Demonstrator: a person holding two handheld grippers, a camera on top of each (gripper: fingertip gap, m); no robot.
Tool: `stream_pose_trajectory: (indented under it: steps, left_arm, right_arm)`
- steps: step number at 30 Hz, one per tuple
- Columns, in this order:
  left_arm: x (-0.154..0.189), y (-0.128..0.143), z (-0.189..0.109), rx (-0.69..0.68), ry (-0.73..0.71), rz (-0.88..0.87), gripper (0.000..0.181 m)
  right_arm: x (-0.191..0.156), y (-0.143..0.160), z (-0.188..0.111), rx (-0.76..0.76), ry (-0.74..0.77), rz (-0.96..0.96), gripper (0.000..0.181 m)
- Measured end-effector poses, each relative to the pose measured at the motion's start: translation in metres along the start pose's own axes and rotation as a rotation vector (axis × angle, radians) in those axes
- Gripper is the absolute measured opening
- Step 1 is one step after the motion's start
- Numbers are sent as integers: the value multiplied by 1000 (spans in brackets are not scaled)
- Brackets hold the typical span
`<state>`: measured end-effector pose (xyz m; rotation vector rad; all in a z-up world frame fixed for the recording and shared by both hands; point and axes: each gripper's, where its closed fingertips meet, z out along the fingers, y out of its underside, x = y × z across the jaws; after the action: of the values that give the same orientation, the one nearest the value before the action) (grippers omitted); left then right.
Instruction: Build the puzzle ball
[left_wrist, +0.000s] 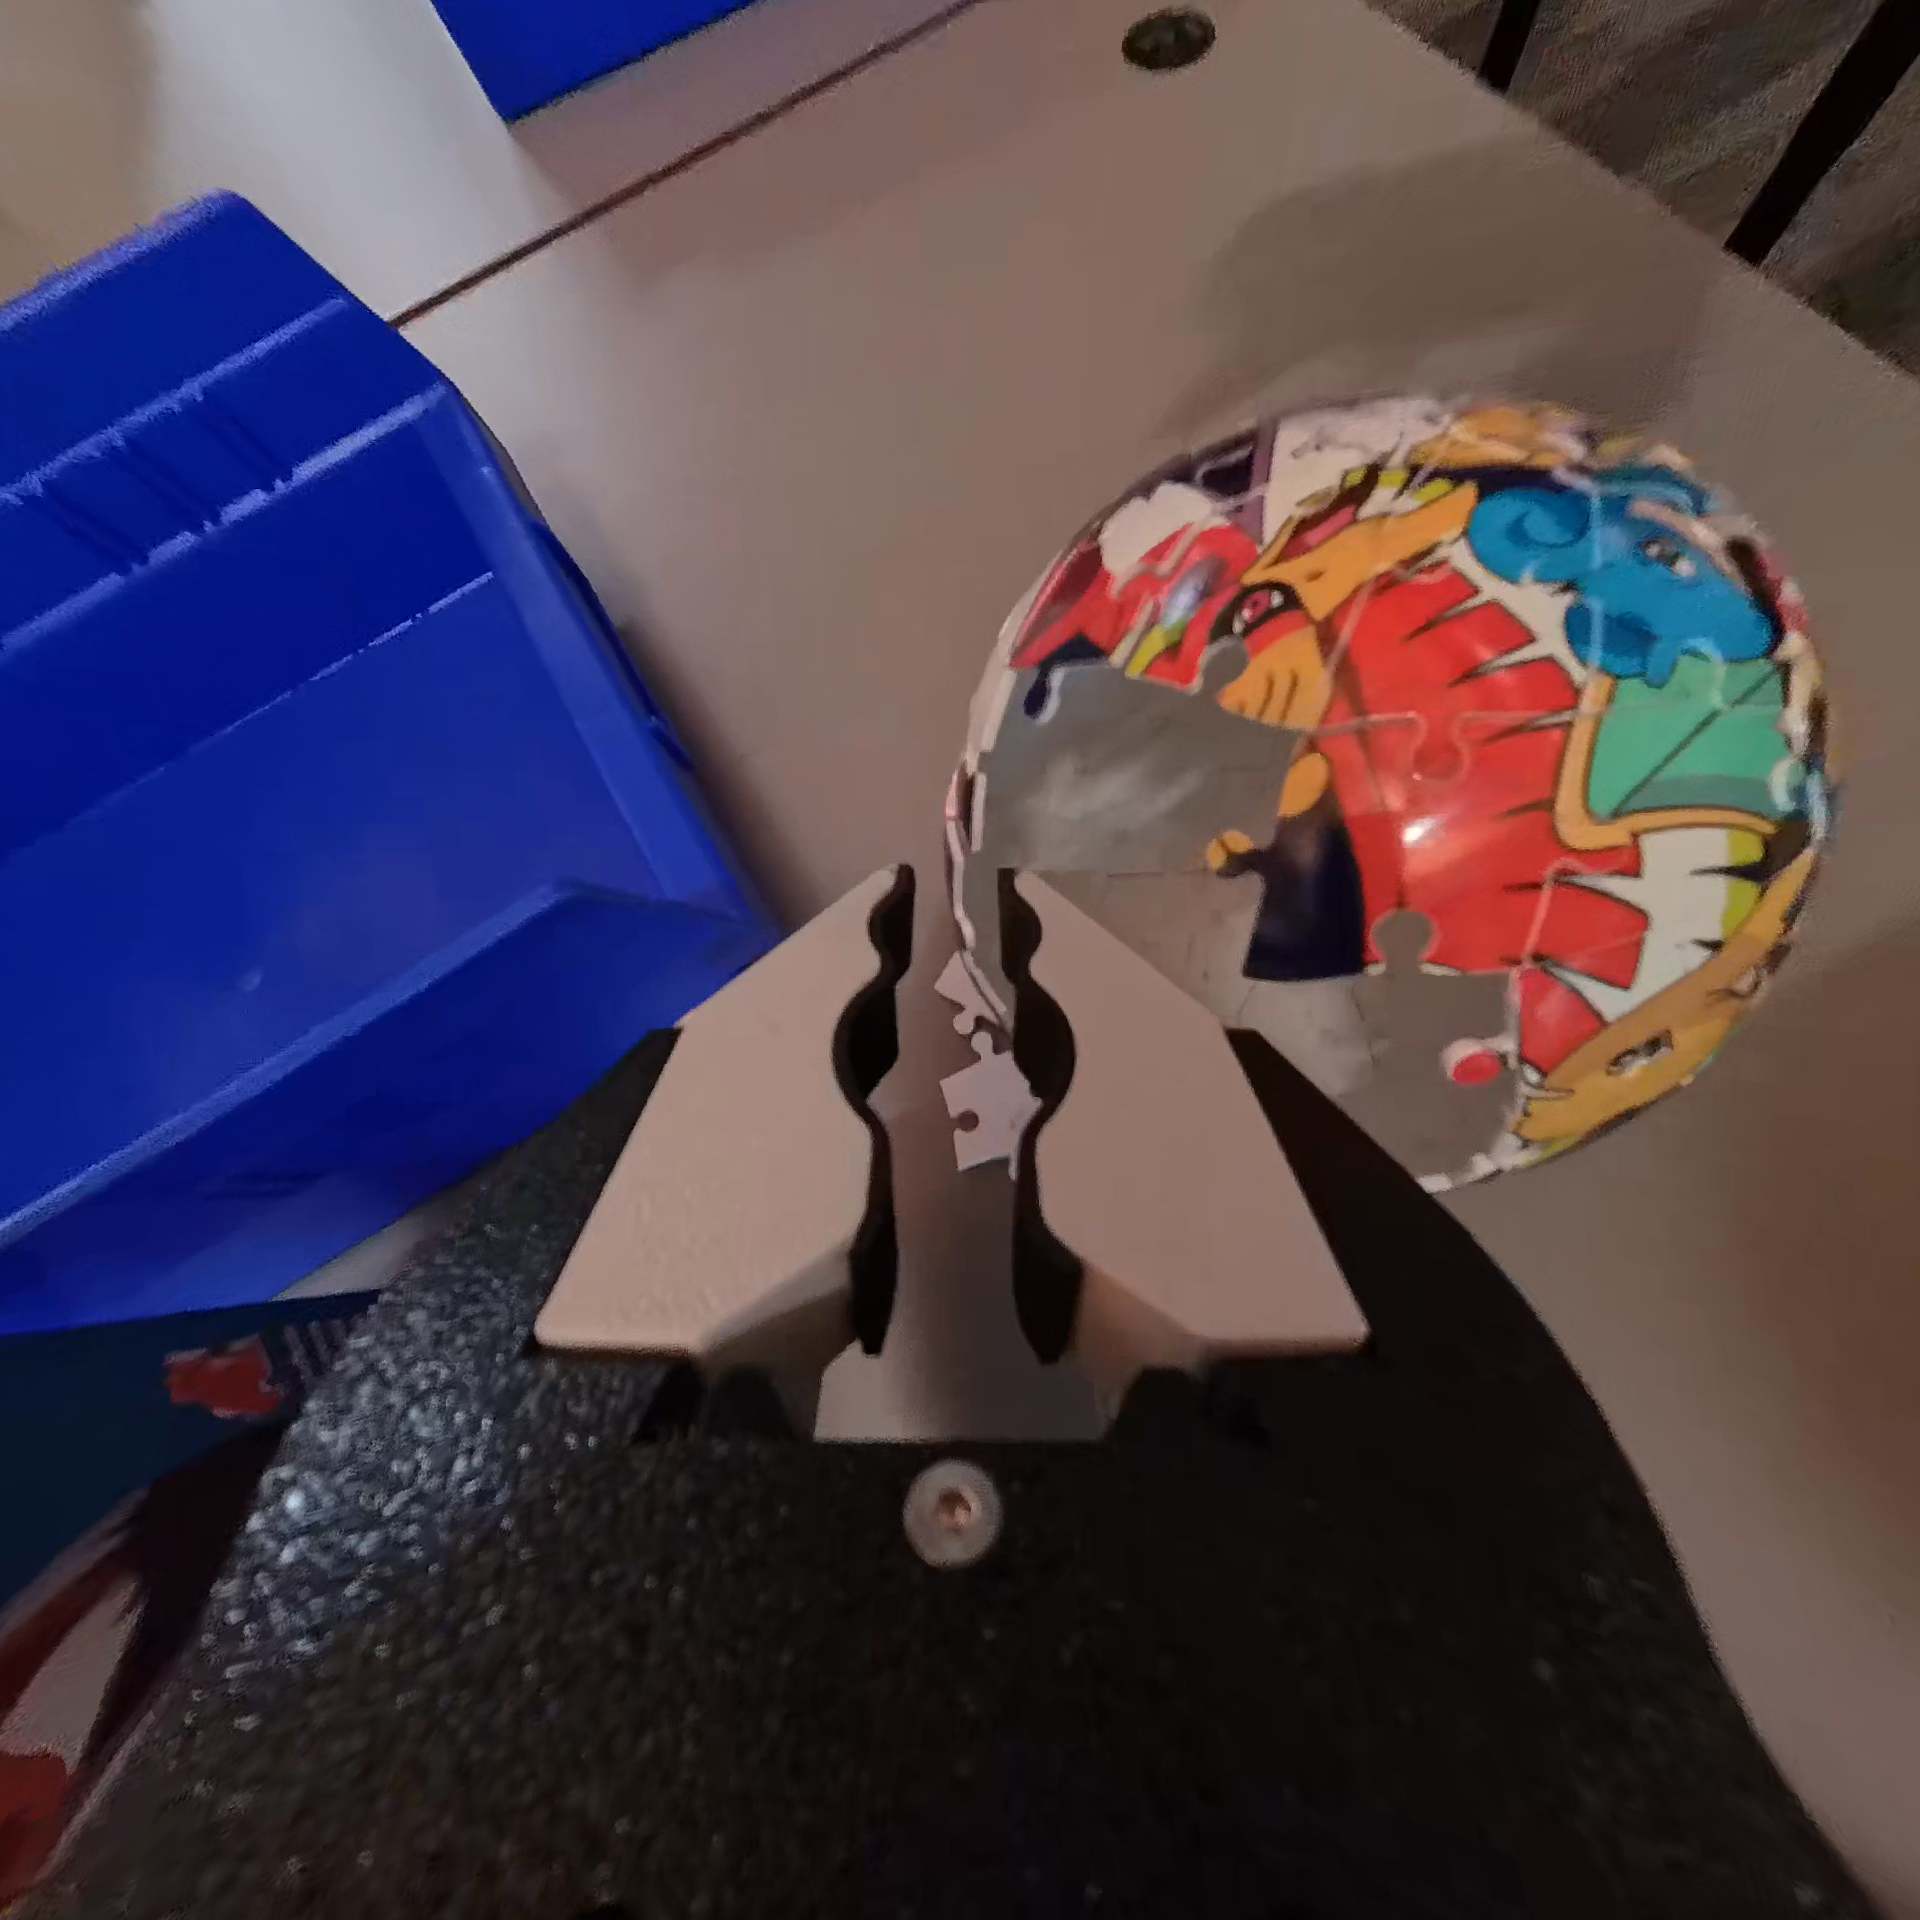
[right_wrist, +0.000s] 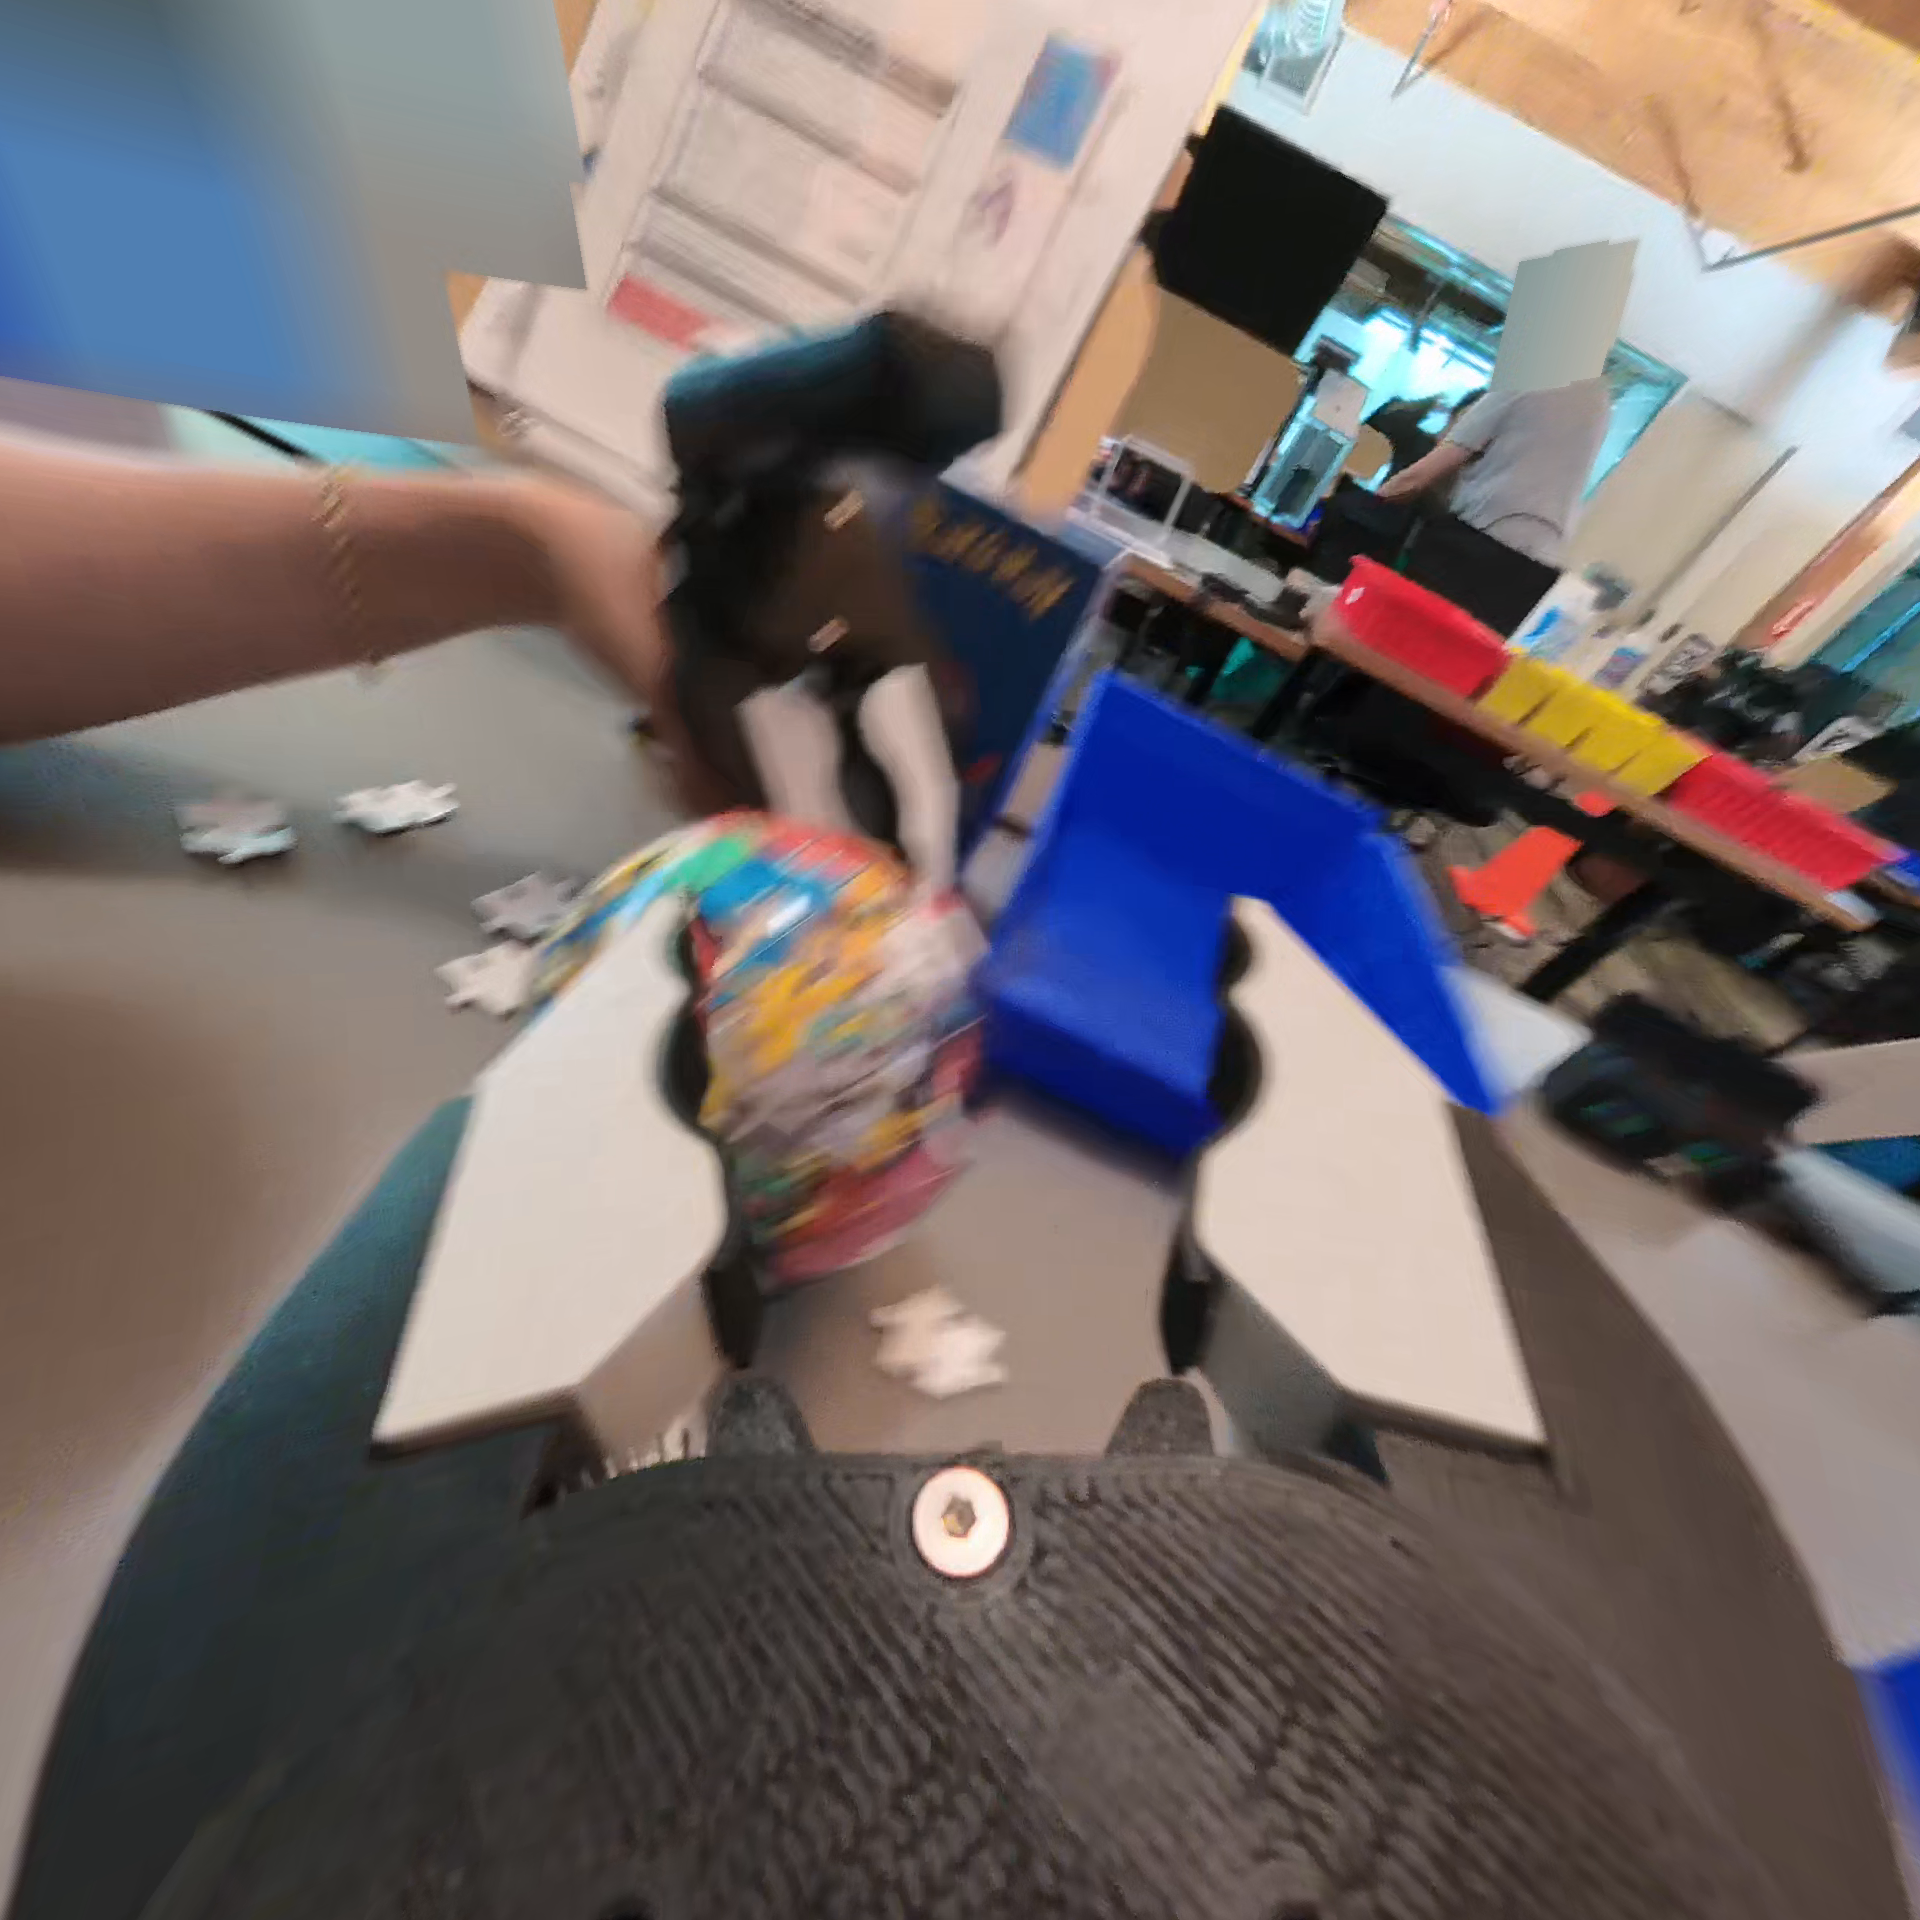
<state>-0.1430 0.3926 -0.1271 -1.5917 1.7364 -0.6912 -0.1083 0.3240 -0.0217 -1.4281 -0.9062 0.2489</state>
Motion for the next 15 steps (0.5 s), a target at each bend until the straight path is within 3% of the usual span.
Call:
stream_pose_trajectory:
  steps: [3,5,7,8,11,15]
  left_arm:
    - [0,-7,1,25,-1,0,10]
    - [2,-2,3,0,5,3,10]
    - [1,1,3,-4,7,-24,12]
    - [1,2,2,-5,12,-47,13]
    - [1,1,2,9,23,-87,14]
    - [5,-2,1,34,65,-147,12]
  right_arm:
    - [36,-23,11,-154,-64,-14,69]
    - [43,-23,28,-289,-143,-30,57]
    - [40,-13,45,-431,-238,-52,29]
    - [35,-7,53,-497,-288,-55,24]
    - [17,17,68,-692,-421,-92,16]
    - [5,36,83,-856,-467,-138,16]
